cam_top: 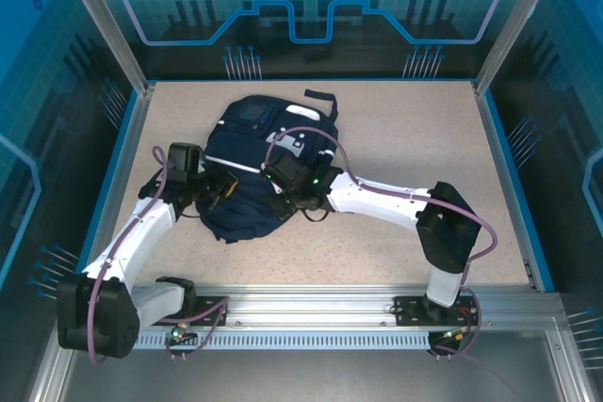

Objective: Pack books, pencil case, and school supplies into a backpack

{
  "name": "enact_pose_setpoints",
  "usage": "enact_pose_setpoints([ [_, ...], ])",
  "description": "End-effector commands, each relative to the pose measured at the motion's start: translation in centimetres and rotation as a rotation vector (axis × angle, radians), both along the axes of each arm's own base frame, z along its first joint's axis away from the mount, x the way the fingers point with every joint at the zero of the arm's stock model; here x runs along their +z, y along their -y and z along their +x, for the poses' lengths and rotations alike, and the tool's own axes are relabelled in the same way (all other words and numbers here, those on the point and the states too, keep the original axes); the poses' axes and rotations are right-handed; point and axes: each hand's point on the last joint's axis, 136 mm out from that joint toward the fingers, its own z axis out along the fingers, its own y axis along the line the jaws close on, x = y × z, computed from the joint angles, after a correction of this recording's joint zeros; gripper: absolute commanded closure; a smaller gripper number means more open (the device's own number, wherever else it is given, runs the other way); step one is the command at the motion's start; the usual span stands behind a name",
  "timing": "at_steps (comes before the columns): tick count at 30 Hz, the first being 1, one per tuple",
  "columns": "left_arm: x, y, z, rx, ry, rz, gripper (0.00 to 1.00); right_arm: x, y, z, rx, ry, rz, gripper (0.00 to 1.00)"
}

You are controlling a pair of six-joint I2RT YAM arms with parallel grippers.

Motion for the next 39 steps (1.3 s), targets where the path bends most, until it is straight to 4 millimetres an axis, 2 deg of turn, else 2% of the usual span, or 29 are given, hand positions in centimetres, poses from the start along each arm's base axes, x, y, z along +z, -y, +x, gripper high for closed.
enact_pose_setpoints([
  [1, 1.4, 0.4, -0.1, -0.051, 0.030, 0.010, 1.00, 0.5, 5.0, 3.0, -0.132, 0.089, -0.082, 0.95],
  [5, 1.2, 0.0, -0.6, -0.047, 0.019, 0.033, 1.00, 0.3, 8.0, 4.8, -0.192, 0.091, -0.097, 0.96],
  [8, 0.9, 0.1, -0.7, -0.052, 0.012, 0.031, 1.00, 0.5, 9.1, 6.2, -0.230, 0.083, -0.076, 0.96],
  [15, 0.6, 0.2, -1.1, -0.066, 0.007, 0.031, 1.00, 0.7, 10.5, 9.5, -0.371, -0.008, -0.052, 1.00],
  [19, 0.7, 0.4, -1.2, -0.088, 0.012, 0.029, 1.00, 0.9, 10.8, 9.7, -0.393, -0.038, -0.041, 1.00],
  [20, 0.9, 0.6, -1.2, -0.101, 0.021, 0.026, 0.96, 1.3, 11.0, 9.6, -0.390, -0.030, -0.039, 1.00],
  [22, 1.6, 0.8, -1.0, -0.123, 0.039, 0.024, 0.72, 1.4, 11.8, 9.3, -0.397, -0.023, -0.049, 1.00],
  [24, 2.5, 0.9, -0.8, -0.137, 0.067, 0.032, 0.48, 1.1, 13.6, 8.8, -0.424, -0.026, -0.070, 1.00],
  [25, 3.0, 0.8, -0.7, -0.141, 0.079, 0.038, 0.40, 1.1, 14.5, 8.6, -0.437, -0.026, -0.076, 1.00],
  [27, 3.9, 0.4, -0.4, -0.142, 0.106, 0.062, 0.28, 0.8, 16.4, 8.0, -0.457, -0.028, -0.082, 1.00],
  [29, 4.6, -0.4, -0.1, -0.127, 0.120, 0.104, 0.22, 0.8, 17.8, 7.4, -0.463, -0.023, -0.077, 0.99],
  [32, 5.4, -2.4, 0.2, -0.081, 0.139, 0.192, 0.11, 2.2, 19.3, 6.6, -0.460, 0.025, -0.047, 0.77],
  [34, 6.1, -4.0, 0.6, -0.037, 0.166, 0.274, 0.03, 4.4, 20.2, 6.6, -0.467, 0.103, -0.029, 0.52],
  [36, 7.0, -6.3, 1.1, 0.034, 0.209, 0.386, 0.01, 7.0, 21.8, 7.0, -0.508, 0.202, -0.023, 0.27],
  [39, 7.8, -10.1, 1.5, 0.157, 0.244, 0.555, 0.01, 10.7, 25.0, 7.6, -0.599, 0.345, -0.027, 0.06],
])
